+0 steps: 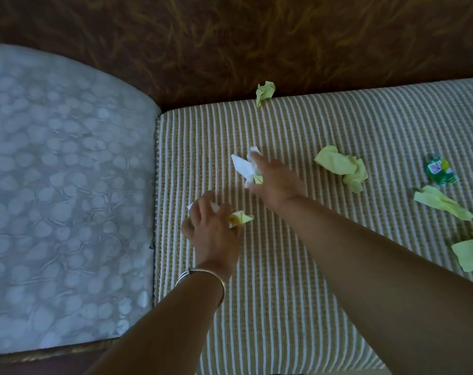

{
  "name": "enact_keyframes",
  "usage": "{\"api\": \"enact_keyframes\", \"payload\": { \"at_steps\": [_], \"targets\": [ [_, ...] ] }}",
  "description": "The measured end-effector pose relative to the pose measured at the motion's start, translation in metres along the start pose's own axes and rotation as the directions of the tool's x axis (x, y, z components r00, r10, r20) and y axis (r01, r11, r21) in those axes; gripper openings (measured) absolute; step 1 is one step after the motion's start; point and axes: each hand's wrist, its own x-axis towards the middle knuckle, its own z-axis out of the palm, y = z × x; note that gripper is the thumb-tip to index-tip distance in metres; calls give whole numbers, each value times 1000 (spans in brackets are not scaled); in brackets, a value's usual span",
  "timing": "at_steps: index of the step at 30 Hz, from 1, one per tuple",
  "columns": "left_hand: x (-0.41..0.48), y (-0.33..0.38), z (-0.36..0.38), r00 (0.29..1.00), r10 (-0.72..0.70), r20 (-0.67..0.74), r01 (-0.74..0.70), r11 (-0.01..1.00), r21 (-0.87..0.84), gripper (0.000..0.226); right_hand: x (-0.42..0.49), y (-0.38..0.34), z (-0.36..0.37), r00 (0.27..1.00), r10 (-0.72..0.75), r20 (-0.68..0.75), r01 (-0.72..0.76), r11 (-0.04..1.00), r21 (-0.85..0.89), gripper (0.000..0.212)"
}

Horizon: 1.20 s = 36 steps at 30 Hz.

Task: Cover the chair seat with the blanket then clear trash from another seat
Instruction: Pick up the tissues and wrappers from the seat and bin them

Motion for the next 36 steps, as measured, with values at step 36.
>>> {"api": "enact_keyframes", "payload": {
  "at_steps": [36],
  "targets": [
    [192,181,11,980,201,-2,-200,975,-100,43,49,111,-81,916,239,-321,-78,894,442,37]
  ]
}}
